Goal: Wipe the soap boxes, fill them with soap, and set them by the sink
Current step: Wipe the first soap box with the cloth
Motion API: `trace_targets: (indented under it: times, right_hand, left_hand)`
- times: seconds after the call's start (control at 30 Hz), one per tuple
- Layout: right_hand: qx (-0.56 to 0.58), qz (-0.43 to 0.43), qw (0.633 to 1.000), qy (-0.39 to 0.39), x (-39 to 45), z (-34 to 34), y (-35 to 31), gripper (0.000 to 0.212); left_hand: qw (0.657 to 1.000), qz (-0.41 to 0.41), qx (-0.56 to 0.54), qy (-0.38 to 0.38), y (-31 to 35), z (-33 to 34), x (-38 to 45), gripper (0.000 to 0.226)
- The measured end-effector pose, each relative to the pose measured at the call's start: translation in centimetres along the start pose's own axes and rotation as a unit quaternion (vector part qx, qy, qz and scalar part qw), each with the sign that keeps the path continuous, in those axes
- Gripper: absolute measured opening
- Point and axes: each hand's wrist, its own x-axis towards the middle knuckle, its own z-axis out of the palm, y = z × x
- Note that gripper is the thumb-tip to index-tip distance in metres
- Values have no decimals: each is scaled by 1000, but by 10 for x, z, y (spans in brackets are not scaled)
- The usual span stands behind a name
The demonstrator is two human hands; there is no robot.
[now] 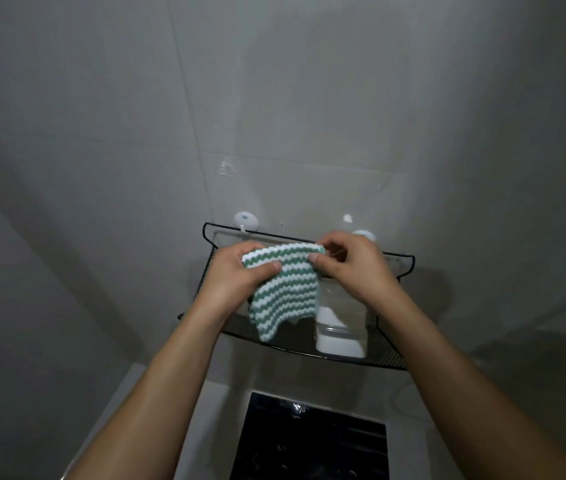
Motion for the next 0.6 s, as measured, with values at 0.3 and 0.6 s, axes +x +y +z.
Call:
trace_targets:
  times: [0.3, 0.6]
  right_hand:
    - [-162, 89, 978, -96, 26, 36, -7, 14]
    - [-417, 113, 886, -167, 38, 115, -12, 73]
  left_hand:
    - [995, -18, -57, 75, -1, -45, 29, 9]
    - [990, -52, -85, 100, -19, -75, 26, 9]
